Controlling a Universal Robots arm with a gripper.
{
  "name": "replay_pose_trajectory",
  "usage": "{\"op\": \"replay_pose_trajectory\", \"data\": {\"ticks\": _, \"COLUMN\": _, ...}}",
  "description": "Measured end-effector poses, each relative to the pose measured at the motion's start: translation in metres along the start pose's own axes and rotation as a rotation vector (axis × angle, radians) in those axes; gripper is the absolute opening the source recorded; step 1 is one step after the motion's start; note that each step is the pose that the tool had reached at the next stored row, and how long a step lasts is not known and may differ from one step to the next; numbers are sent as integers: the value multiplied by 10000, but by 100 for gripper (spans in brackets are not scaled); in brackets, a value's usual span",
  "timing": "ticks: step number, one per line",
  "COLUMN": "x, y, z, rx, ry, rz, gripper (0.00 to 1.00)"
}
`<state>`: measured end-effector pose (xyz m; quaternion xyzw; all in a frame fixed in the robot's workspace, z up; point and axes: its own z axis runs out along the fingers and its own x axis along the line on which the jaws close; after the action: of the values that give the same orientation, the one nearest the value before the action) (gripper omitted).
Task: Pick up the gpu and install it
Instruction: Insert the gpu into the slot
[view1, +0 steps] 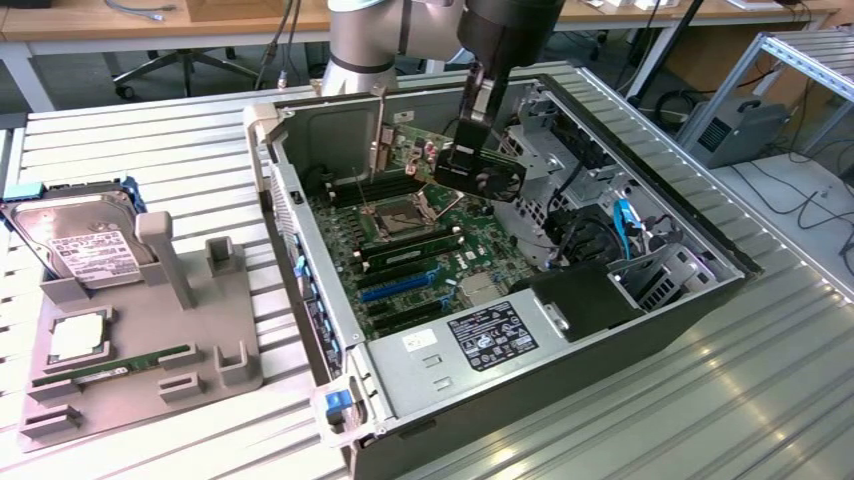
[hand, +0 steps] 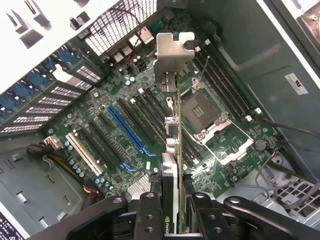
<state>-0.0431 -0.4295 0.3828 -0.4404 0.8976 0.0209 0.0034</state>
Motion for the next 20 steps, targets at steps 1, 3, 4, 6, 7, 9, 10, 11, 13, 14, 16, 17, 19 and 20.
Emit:
{"op": "replay_pose_trajectory", "data": {"ticks": 1, "x": 0, "y": 0, "z": 0, "rx": -2, "ry": 3, "rz": -87, "gripper": 27}}
{"op": "replay_pose_trajectory", "data": {"ticks": 3, "x": 0, "y": 0, "z": 0, "rx": -8, "ry": 11, "rz": -317, "gripper": 27}}
{"op": "replay_pose_trajectory", "data": {"ticks": 4, "x": 0, "y": 0, "z": 0, "rx": -9, "ry": 11, "rz": -340, "gripper": 27}}
{"op": "replay_pose_trajectory", "data": {"ticks": 6, "x": 0, "y": 0, "z": 0, "rx": -9, "ry": 13, "rz": -368, "gripper": 27}}
{"op": "replay_pose_trajectory", "data": {"ticks": 7, "x": 0, "y": 0, "z": 0, "rx": -9, "ry": 13, "rz": -378, "gripper": 27}}
{"op": "replay_pose_trajectory", "data": {"ticks": 9, "x": 0, "y": 0, "z": 0, "rx": -10, "ry": 14, "rz": -402, "gripper": 27}}
{"op": "replay_pose_trajectory", "data": {"ticks": 10, "x": 0, "y": 0, "z": 0, "rx": -10, "ry": 15, "rz": -413, "gripper": 27}}
{"op": "replay_pose_trajectory", "data": {"ticks": 11, "x": 0, "y": 0, "z": 0, "rx": -11, "ry": 15, "rz": -425, "gripper": 27}}
{"op": "replay_pose_trajectory", "data": {"ticks": 13, "x": 0, "y": 0, "z": 0, "rx": -11, "ry": 15, "rz": -450, "gripper": 27}}
{"op": "replay_pose_trajectory", "data": {"ticks": 14, "x": 0, "y": 0, "z": 0, "rx": -12, "ry": 16, "rz": -464, "gripper": 27}}
{"op": "replay_pose_trajectory", "data": {"ticks": 16, "x": 0, "y": 0, "z": 0, "rx": -12, "ry": 17, "rz": -488, "gripper": 27}}
{"op": "replay_pose_trajectory", "data": {"ticks": 17, "x": 0, "y": 0, "z": 0, "rx": -12, "ry": 17, "rz": -500, "gripper": 27}}
{"op": "replay_pose_trajectory", "data": {"ticks": 19, "x": 0, "y": 0, "z": 0, "rx": -13, "ry": 18, "rz": -522, "gripper": 27}}
{"op": "replay_pose_trajectory", "data": {"ticks": 20, "x": 0, "y": 0, "z": 0, "rx": -13, "ry": 19, "rz": -535, "gripper": 27}}
